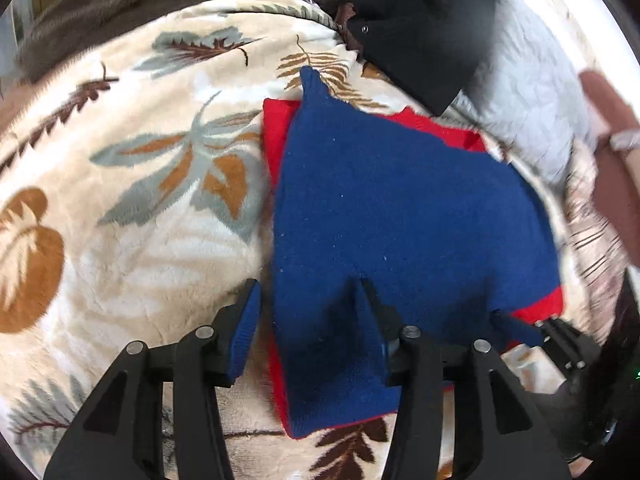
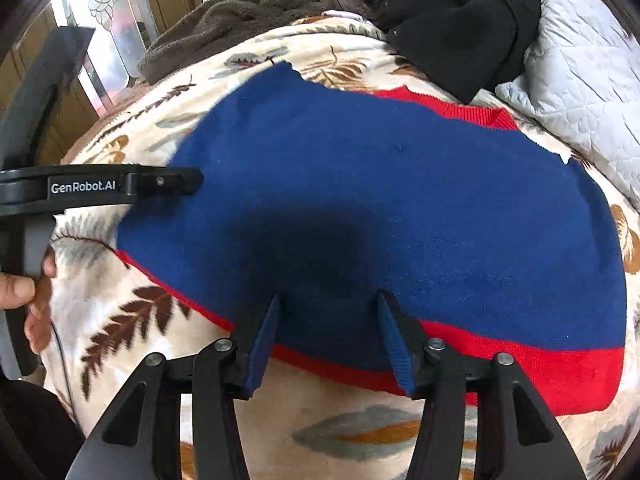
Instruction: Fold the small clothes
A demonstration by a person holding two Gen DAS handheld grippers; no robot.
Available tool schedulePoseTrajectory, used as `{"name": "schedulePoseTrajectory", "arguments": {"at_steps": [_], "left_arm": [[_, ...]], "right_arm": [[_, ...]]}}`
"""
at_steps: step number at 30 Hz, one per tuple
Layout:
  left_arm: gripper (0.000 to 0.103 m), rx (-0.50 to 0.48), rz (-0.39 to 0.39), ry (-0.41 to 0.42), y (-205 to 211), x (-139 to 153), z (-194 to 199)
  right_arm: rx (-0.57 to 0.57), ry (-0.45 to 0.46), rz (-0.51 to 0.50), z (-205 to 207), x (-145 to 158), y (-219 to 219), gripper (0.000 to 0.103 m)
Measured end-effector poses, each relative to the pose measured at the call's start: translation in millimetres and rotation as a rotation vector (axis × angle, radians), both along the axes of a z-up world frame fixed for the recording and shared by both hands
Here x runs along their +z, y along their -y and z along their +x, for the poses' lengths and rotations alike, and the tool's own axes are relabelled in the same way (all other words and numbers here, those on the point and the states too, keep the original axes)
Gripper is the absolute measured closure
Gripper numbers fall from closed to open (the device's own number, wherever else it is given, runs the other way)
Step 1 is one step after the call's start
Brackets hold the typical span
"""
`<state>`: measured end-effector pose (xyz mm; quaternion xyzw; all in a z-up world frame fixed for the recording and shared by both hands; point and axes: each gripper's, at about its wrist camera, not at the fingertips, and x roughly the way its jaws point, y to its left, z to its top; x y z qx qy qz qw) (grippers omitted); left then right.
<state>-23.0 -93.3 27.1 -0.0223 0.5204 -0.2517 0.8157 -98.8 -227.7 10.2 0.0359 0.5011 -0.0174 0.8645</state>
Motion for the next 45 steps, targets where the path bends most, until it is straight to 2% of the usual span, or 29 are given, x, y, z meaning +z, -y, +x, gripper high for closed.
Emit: {"name": "schedulePoseTrajectory", "arguments": {"at_steps": [4, 6, 10, 18, 25, 30, 33, 36, 39, 42, 45], "left_arm": [[0.055, 0.027, -0.060, -0.013, -11, 12, 5], [0.050, 0.038, -0.059, 0.004, -16, 19, 7], [0.049, 0.053, -0.062, -0.005, -21, 24, 17], [0.049, 0.056, -0.056, -0.004, -19, 26, 42], [0.049, 0.050, -0.053, -0.004, -23, 25, 56], [0.049, 0.056, -0.059, -0.035, -24, 16, 68], [0.049, 0.045, -0.064, -0.057, -18, 12, 77], [0.049, 0.035, -0.066, -0.069, -8, 9, 88], [0.049, 0.034, -0.085, -0.092, 2, 6, 100], [0.049, 0.026, -0.080, -0.103, 10, 2, 109], [0.049, 0.013, -0.077, -0.139, 19, -9, 117]], "right_arm": [[0.041, 0.044, 0.004, 1, 19, -14, 0.051], [0.068, 0.064, 0.010, 3, 27, -25, 0.049], [0.108, 0.078, 0.035, 10, 32, -46, 0.046], [0.152, 0.078, 0.070, 26, 28, -80, 0.043], [0.138, 0.060, 0.108, 35, 18, -84, 0.041], [0.082, 0.012, 0.161, 50, -5, -82, 0.033], [0.047, 0.030, 0.183, 51, -10, -83, 0.026], [0.030, 0.035, 0.145, 53, -12, -91, 0.024], [0.052, 0.029, 0.040, 53, -15, -106, 0.024], [0.069, 0.030, -0.041, 52, -18, -116, 0.027], [0.077, 0.043, -0.075, 48, -20, -120, 0.031]]}}
